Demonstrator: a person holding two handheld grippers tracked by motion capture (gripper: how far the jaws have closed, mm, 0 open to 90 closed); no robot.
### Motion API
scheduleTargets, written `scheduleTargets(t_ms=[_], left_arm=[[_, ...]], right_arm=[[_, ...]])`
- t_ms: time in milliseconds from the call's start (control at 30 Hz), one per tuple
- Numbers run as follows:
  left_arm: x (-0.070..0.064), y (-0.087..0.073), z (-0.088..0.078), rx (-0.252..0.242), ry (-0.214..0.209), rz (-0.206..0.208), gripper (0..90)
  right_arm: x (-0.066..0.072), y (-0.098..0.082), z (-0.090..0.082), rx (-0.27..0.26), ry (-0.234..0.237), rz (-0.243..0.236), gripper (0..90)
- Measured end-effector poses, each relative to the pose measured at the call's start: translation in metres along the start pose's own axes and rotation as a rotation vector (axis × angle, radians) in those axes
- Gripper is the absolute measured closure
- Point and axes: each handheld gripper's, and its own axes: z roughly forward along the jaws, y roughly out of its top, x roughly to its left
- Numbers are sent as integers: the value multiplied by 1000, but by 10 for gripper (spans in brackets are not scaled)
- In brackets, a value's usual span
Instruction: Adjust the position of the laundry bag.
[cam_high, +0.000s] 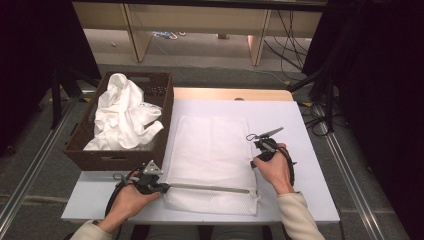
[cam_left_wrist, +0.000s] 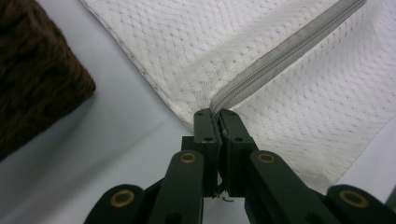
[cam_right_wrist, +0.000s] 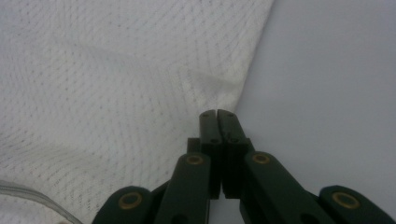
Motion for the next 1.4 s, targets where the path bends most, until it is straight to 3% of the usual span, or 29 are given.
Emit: scheduleTargets(t_ms=[33, 67, 100, 133, 167, 200, 267, 333, 367, 400, 433, 533, 567, 667, 700, 767, 800, 833, 867, 1000, 1033, 1100, 1133, 1167, 1200, 1233, 1300, 1333, 1400], left_arm=[[0, 3, 2, 1, -5, 16, 860], [-2, 5, 5, 1, 0, 4, 860], [-3, 7, 6, -1, -10, 17, 860], [-3, 10, 8, 4, -9, 13, 861], [-4, 12, 8, 5, -5, 32, 860], [-4, 13, 10, 11, -7, 17, 860], [-5, 14, 10, 9, -13, 30, 858], [-7, 12, 11, -4, -15, 10, 855], [-9, 12, 10, -17, -26, 17, 853], [-10, 12, 10, -15, -20, 14, 852], [-10, 12, 9, -11, -26, 24, 851], [-13, 10, 10, -2, -18, 23, 838], [-14, 10, 10, -1, -25, 30, 834], [-13, 10, 10, -3, -23, 20, 825], [-13, 10, 8, -2, -23, 22, 816], [-14, 9, 5, 7, -31, 38, 786], [-17, 7, 3, -11, -59, 20, 772], [-18, 6, 1, -19, -60, 15, 748], [-18, 6, -1, -33, -65, 11, 726], [-20, 3, -7, -87, -74, 16, 571], [-20, -2, -9, -121, -85, 38, 521], [-21, -5, -9, -141, -104, 45, 463], [-20, -8, -10, -176, -112, 61, 426], [-21, -8, -10, -198, -112, 58, 403], [-22, -7, -10, -210, -95, 50, 381], [-19, -6, -10, -213, -80, 79, 364], [-20, -4, -11, -240, -78, 91, 339], [-19, -4, -11, -240, -76, 103, 335], [-19, -4, -9, -254, -89, 82, 332]], right_arm=[[-3, 0, 0, -11, 3, 7, 900], [-5, 1, -1, -2, -7, 25, 900], [-9, 1, 0, -34, -8, 23, 900], [-10, 2, -2, -25, -15, 51, 900], [-13, 1, -2, -31, -20, 26, 900], [-14, 2, -3, -31, -17, 47, 900], [-14, 2, -6, -14, -16, 70, 900], [-15, 2, -6, -37, -25, 55, 900], [-13, 2, -7, -33, -33, 71, 900], [-15, 2, -6, -55, -31, 43, 900], [-14, 2, -6, -47, -31, 63, 900], [-15, 2, -7, -53, -41, 43, 900], [-16, 1, -9, -48, -25, 32, 900], [-14, 0, -9, -57, -37, 42, 900], [-13, 0, -10, -64, -41, 50, 892], [-12, 0, -11, -86, -64, 12, 803], [-13, -1, -11, -100, -78, -20, 755], [-7, -1, -12, -119, -88, 22, 711], [-10, -2, -13, -117, -88, -35, 672], [-9, -6, -20, -122, -96, -57, 563], [-7, -8, -22, -124, -93, -22, 548], [-9, -9, -23, -126, -93, -42, 537], [-10, -11, -28, -119, -90, -28, 516], [-12, -12, -30, -109, -91, -47, 515], [-12, -13, -31, -109, -87, -38, 513], [-12, -13, -33, -115, -89, -15, 510], [-15, -14, -37, -102, -89, -44, 510], [-15, -15, -38, -109, -84, -31, 511], [-17, -15, -40, -98, -96, -23, 513]])
